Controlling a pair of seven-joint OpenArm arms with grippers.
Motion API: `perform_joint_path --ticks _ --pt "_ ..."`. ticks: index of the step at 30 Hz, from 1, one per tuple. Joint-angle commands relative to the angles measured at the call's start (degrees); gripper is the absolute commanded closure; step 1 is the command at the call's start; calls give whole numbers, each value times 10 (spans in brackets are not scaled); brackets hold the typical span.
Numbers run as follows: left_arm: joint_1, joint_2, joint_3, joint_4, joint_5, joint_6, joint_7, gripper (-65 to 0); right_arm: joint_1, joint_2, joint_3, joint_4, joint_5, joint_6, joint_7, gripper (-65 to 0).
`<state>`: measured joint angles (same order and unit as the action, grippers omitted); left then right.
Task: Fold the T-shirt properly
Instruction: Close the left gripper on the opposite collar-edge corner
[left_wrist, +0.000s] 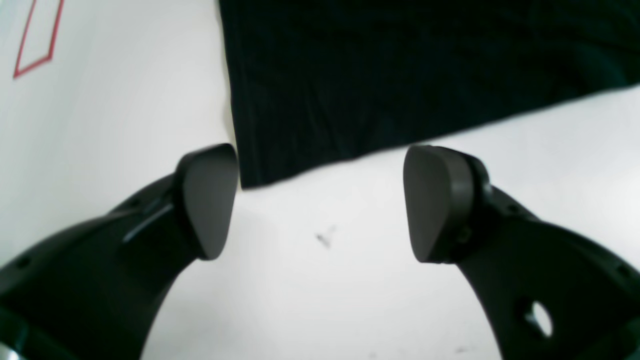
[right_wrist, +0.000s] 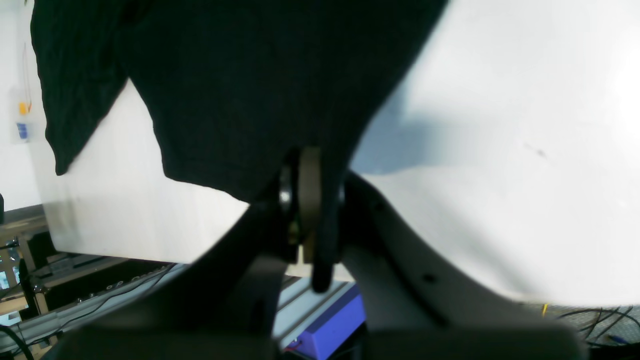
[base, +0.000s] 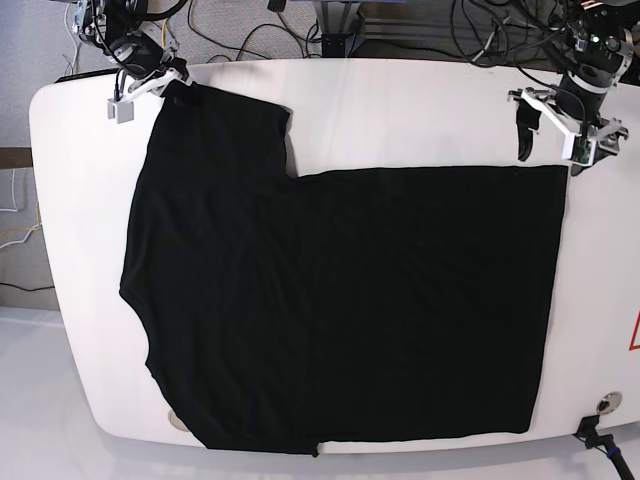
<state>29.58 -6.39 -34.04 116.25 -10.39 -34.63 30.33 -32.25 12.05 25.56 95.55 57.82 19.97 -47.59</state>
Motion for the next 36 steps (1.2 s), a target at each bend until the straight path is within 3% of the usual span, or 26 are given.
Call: perform_joint_path --ticks 1,5,10,21,36 --pt "-9 -5 -24 6 -27 0 29 -491 -3 6 9 8 5 5 5 0" --pt "-53 -5 -84 -15 -94 -18 112 -491 -3 6 9 8 5 5 5 0" --pt "-110 -7 -121 -65 -102 -54 175 -494 -3 6 9 8 5 5 5 0" --pt "-212 -9 -120 -264 -100 -54 178 -495 4 6 8 8 5 6 3 0" --pt "-250 -24 -118 -357 -100 -54 175 -494 12 7 8 8 5 6 2 0"
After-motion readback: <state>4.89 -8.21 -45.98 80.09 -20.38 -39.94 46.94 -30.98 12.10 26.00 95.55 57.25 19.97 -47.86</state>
